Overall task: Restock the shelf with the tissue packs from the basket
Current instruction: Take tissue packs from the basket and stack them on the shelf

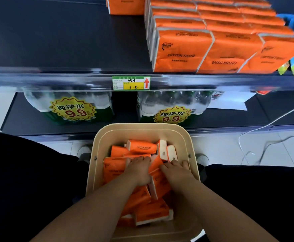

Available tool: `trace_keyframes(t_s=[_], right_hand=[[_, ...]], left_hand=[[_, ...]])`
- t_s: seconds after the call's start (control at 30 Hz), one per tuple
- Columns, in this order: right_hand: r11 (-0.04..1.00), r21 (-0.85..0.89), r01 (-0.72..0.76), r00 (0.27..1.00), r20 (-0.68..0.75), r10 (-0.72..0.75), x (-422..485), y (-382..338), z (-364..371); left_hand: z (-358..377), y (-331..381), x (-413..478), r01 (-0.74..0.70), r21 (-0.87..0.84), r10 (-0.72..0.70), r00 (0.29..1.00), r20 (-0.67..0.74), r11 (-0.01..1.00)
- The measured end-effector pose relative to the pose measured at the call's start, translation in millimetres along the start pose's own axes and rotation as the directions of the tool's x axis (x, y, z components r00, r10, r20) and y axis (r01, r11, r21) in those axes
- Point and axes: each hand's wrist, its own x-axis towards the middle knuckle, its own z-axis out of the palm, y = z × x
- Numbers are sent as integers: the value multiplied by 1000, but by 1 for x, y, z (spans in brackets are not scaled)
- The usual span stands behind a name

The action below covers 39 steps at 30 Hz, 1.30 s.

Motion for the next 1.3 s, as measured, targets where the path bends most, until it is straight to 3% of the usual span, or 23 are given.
trace_keyframes(t_s=[0.2,0.53,0.9,1.1,1.3], right_hand=[[1000,17,-24,999,-29,25,2,-1,2],[993,117,-2,1000,-25,5,2,0,6],[998,-60,23,999,35,-21,4,5,13],[999,7,42,999,27,-42,3,4,7],[996,72,61,998,25,-63,2,3,3]], left_hand=[[-5,6,5,86,-118,-84,996,25,989],[2,10,15,123,-71,-124,992,-18,990],[-4,12,10,153,-103,-156,988,-19,983],[-9,7,3,114,-208,-110,993,31,971],[-35,-10,-5,-13,-399,66,991,120,917]])
